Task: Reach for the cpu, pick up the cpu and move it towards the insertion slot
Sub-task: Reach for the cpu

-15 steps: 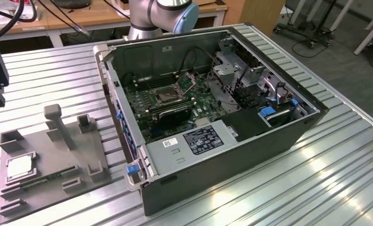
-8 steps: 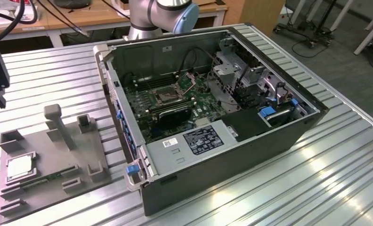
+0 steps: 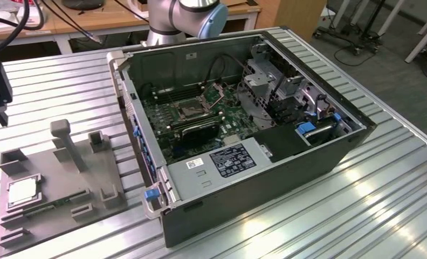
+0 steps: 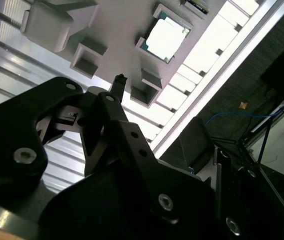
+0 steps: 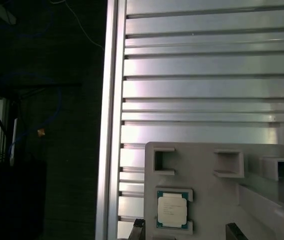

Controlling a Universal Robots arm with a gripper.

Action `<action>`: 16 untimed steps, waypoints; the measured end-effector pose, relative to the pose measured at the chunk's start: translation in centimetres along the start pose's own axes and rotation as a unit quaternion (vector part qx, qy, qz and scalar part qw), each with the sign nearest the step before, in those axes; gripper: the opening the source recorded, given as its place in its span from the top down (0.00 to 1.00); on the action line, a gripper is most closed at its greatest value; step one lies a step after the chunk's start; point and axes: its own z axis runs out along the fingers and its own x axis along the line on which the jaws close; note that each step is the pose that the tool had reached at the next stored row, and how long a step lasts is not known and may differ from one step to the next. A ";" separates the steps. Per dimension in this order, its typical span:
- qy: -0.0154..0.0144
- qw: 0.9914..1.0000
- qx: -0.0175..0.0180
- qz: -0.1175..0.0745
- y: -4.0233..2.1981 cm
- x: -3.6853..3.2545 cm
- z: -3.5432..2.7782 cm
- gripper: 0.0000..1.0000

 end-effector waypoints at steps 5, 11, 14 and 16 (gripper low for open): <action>0.000 1.000 0.000 0.000 -0.09 0.03 0.27 0.29; 0.000 1.000 0.000 0.000 -0.13 0.03 0.42 0.29; 0.000 1.000 0.000 0.000 -0.14 0.03 0.49 0.29; 0.000 1.000 0.000 0.000 -0.16 0.04 0.54 0.29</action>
